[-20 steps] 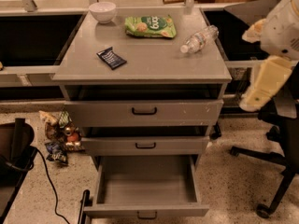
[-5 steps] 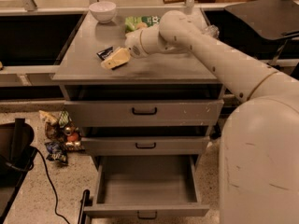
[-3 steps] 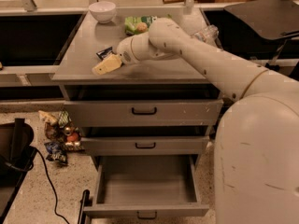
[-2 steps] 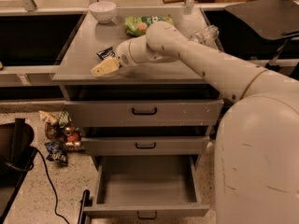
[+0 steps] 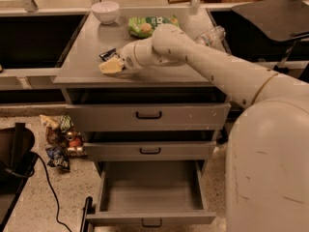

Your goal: Place rxbar blueberry into bottom drawer

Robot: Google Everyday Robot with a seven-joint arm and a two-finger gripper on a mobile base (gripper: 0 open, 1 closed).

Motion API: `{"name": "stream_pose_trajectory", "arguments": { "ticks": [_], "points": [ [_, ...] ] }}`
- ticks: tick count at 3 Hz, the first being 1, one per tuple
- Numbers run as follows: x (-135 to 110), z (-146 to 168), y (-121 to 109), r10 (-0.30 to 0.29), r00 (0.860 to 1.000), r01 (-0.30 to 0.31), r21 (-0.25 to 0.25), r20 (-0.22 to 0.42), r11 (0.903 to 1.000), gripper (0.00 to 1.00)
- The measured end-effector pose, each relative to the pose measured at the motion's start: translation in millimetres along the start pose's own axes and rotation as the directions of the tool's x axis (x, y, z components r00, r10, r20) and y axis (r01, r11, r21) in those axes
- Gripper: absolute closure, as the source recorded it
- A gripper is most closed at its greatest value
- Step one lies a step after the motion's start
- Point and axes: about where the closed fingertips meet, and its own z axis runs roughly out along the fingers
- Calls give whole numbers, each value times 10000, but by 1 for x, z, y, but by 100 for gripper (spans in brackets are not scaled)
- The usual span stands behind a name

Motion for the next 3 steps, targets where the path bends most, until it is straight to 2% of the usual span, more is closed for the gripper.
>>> {"name": "stream_pose_trajectory", "arguments": {
  "ticks": [1, 2, 3],
  "points": [
    [-5, -5, -2, -69, 9997, 68, 45, 232, 10000, 84],
    [-17, -11, -3, -192, 9973, 198, -87, 703, 9998, 100],
    [-40, -28, -2, -506, 9867, 555, -276, 1547, 9981, 100]
  ]
}}
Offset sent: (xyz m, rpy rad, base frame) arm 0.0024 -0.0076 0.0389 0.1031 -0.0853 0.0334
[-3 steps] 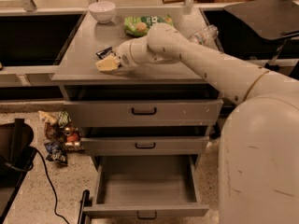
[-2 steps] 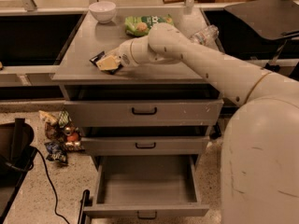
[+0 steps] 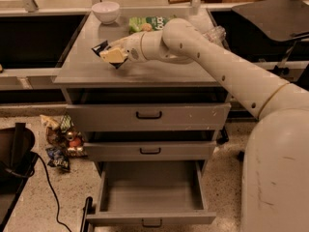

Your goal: Place rxbar blueberry into bottom drawer

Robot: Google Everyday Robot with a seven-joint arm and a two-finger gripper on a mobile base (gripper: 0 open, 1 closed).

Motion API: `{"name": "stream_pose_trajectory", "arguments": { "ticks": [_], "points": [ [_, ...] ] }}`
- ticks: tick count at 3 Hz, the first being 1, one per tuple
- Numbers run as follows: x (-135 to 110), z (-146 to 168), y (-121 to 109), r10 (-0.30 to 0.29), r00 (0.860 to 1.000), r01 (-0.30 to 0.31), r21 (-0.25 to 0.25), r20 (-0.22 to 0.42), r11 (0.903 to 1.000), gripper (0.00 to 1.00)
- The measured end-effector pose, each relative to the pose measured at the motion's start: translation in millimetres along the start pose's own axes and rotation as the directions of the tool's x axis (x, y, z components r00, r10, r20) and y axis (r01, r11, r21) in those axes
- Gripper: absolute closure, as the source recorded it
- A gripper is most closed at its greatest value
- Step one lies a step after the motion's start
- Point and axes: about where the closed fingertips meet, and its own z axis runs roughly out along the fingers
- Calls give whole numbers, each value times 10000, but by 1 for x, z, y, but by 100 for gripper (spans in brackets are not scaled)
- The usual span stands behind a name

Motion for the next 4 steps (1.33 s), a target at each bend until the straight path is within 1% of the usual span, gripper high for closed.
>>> {"name": "stream_pose_trajectory", "arguments": {
  "ticks": [1, 2, 3, 4],
  "points": [
    [-23, -25, 9, -366, 9978, 386, -355, 551, 9986, 100],
    [-23, -25, 10, -394, 9977, 416, -386, 558, 9984, 100],
    [-24, -27, 17, -584, 9975, 614, -770, 400, 9951, 100],
    [-33, -54, 64, -1158, 9933, 1139, -1554, -37, 9813, 100]
  ]
}}
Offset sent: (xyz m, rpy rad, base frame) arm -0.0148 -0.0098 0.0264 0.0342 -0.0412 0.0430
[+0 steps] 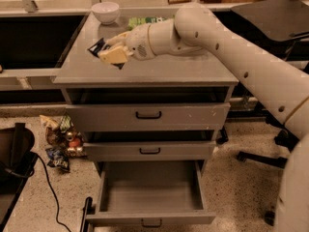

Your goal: Place rxbar blueberry into bottom drawer

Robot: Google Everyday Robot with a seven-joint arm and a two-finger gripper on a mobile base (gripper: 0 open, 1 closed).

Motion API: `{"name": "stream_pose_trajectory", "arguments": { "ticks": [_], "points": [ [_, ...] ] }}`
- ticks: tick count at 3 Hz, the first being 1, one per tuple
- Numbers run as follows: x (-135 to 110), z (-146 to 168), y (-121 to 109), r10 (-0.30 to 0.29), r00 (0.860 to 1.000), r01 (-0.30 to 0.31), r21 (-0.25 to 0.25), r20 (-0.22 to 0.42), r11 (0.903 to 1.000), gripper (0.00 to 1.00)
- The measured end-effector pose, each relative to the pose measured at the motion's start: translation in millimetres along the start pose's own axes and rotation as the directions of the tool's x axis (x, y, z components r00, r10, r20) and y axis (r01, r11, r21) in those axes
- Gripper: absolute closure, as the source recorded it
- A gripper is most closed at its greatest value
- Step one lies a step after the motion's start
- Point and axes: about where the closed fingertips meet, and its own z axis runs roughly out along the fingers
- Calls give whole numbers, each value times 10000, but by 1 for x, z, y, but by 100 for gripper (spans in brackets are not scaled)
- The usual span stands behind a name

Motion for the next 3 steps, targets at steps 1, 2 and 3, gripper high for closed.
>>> {"name": "stream_pose_trajectory", "arguments": {
  "ticks": [1, 2, 3],
  "points": [
    [-12, -23, 67, 209, 9991, -221, -340, -367, 9992, 100],
    [3, -24, 118, 836, 9953, -878, -936, -481, 9917, 100],
    [9, -22, 124, 912, 9942, -968, -1041, -574, 9899, 100]
  ]
}}
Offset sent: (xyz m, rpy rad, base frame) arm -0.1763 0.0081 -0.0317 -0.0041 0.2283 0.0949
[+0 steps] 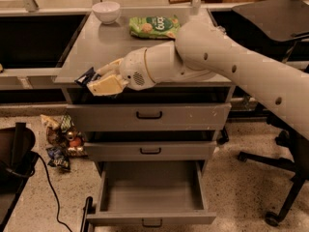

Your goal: Place rxbar blueberry into bottom drawer

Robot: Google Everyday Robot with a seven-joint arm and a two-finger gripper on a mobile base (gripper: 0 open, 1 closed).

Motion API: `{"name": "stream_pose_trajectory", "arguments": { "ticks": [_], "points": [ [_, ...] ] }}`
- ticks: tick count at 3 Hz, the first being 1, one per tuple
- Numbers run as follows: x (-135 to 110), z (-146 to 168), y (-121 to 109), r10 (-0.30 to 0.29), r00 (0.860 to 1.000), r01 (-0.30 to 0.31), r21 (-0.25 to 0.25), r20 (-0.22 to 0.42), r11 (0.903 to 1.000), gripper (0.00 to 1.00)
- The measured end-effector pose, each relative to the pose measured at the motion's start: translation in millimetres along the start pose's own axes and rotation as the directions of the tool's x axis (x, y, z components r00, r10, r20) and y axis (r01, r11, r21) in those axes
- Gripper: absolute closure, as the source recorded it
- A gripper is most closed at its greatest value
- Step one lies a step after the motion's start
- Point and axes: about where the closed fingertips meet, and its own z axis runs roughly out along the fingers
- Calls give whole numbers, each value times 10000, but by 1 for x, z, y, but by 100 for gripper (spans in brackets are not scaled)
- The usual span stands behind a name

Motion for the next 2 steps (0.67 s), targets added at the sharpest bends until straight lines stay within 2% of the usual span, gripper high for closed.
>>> {"name": "stream_pose_trajectory", "arguments": {
  "ticks": [1, 2],
  "points": [
    [13, 6, 9, -2, 9986, -27, -537, -537, 9986, 100],
    [45, -6, 34, 646, 9897, -703, -403, -1279, 9967, 100]
  ]
}}
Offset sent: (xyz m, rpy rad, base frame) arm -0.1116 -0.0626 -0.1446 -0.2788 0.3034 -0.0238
